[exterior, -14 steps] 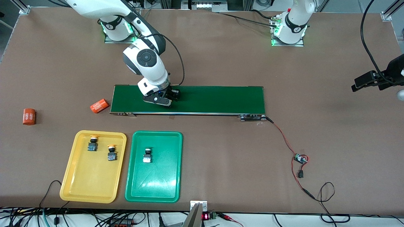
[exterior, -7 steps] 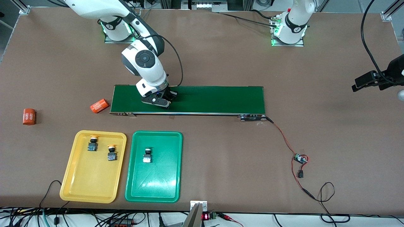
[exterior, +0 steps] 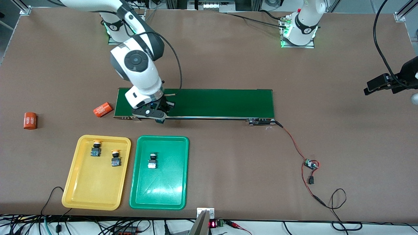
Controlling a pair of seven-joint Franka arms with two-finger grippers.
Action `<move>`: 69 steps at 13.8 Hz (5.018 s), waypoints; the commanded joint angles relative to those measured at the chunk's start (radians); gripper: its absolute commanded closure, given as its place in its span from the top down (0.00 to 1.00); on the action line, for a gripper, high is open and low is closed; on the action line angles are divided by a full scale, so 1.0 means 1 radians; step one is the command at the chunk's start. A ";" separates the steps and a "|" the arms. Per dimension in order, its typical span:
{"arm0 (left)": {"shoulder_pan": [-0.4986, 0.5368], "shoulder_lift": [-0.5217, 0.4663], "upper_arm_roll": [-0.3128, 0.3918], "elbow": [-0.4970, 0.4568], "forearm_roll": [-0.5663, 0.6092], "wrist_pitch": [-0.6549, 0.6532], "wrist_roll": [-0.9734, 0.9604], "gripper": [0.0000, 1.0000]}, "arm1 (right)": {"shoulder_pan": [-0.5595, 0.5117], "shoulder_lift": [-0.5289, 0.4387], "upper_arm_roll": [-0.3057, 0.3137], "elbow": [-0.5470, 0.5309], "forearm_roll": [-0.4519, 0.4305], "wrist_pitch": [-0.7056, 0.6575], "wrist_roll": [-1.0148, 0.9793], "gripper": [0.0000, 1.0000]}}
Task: Sort buttons by color to trays
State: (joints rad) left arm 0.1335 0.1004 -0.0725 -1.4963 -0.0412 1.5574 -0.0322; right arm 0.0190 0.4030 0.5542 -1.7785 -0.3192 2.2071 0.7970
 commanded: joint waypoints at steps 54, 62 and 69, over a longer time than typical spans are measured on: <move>0.005 -0.025 -0.016 -0.018 0.018 -0.010 -0.002 1.00 | -0.059 -0.311 -0.540 0.189 0.301 -0.644 -0.712 1.00; 0.005 -0.025 -0.018 -0.013 0.021 -0.008 0.000 1.00 | -0.067 -0.319 -0.570 0.192 0.325 -0.705 -0.809 1.00; 0.005 -0.025 -0.016 -0.013 0.021 -0.008 0.002 1.00 | -0.060 -0.316 -0.562 0.202 0.322 -0.730 -0.805 1.00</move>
State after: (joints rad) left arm 0.1331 0.0967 -0.0829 -1.4979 -0.0412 1.5543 -0.0316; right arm -0.0385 0.1057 -0.0147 -1.5714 -0.0098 1.4965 -0.0260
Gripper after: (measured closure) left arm 0.000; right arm 0.000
